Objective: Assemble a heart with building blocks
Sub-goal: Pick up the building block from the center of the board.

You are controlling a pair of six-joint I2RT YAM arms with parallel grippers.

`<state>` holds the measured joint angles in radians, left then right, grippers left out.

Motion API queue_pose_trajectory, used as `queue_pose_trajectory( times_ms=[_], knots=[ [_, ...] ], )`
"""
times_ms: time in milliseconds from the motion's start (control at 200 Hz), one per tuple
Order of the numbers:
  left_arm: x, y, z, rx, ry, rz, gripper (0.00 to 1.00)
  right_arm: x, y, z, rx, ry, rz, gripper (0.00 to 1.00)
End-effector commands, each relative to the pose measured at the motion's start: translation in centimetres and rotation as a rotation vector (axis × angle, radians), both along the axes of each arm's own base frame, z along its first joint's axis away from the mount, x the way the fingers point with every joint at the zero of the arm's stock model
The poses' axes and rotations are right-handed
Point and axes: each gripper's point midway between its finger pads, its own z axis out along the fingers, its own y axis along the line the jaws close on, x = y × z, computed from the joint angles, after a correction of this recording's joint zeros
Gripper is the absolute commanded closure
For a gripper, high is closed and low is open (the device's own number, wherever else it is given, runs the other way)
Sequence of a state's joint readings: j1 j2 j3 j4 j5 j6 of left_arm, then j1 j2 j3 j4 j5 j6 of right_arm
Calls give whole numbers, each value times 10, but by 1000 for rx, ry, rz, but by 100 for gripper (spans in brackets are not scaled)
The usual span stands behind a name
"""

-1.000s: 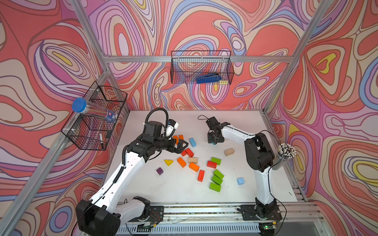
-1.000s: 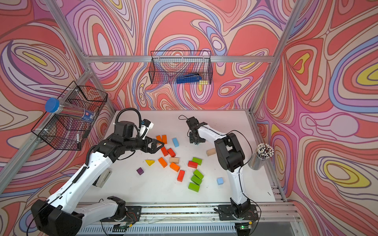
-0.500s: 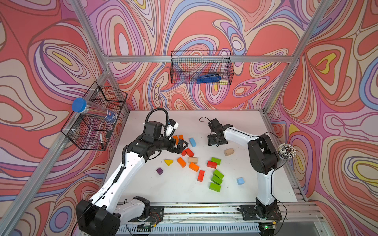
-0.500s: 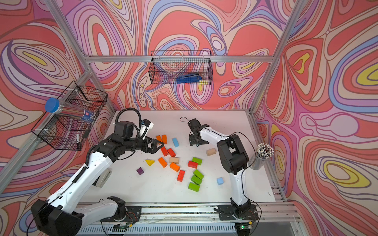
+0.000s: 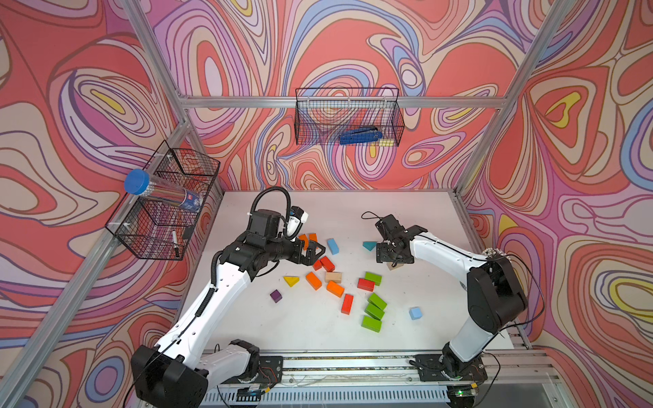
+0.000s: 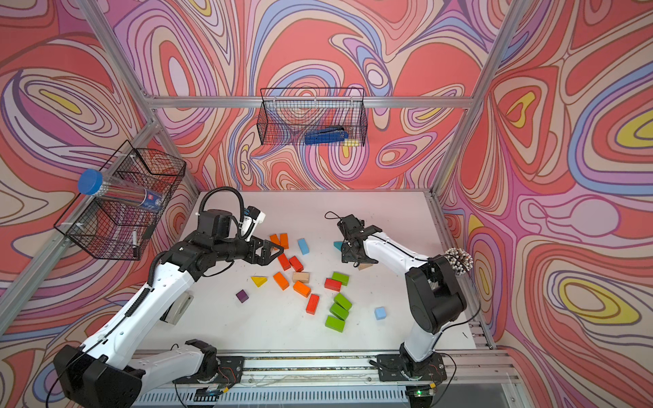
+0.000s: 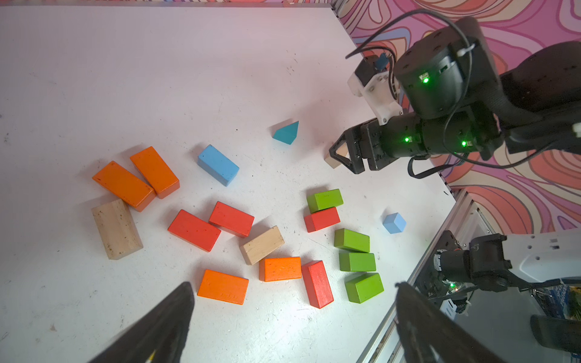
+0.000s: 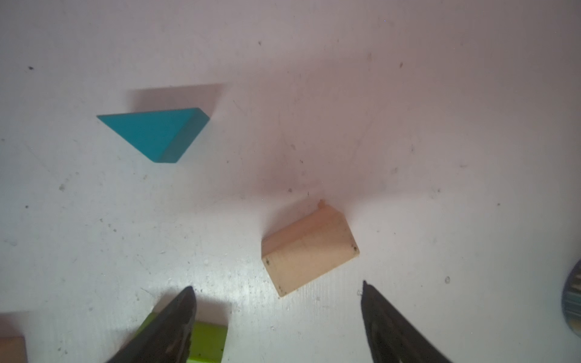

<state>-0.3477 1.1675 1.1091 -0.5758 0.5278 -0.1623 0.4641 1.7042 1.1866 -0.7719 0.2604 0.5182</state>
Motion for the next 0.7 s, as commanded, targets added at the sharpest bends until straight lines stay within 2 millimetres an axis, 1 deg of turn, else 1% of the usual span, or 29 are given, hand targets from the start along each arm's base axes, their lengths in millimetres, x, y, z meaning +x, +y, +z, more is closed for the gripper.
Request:
queue_pose_trajectory(
  times_ms=[0,180,451,566,646,651,661,696],
  knots=[
    [-4,-2,3,-16,14,-7,0,-6,-8,-5,32,0,-97,16],
    [-5,-2,4,-19,17,-5,0,-4,-6,-18,86,8,-138,16],
    [-4,0,3,-11,12,1,0,12,-7,-30,158,-1,-167,19],
    [-3,0,2,-10,11,2,0,18,-8,-34,167,-7,-171,24],
    [-3,0,2,-10,13,3,0,22,-7,-30,169,-14,-162,27],
    [-3,0,2,-10,13,2,0,22,-7,-35,163,-2,-162,27],
    [-3,-1,1,-9,14,1,0,22,-7,-39,160,6,-162,27],
    [-3,-1,1,-10,16,1,0,23,-6,-40,160,6,-160,29]
  ],
)
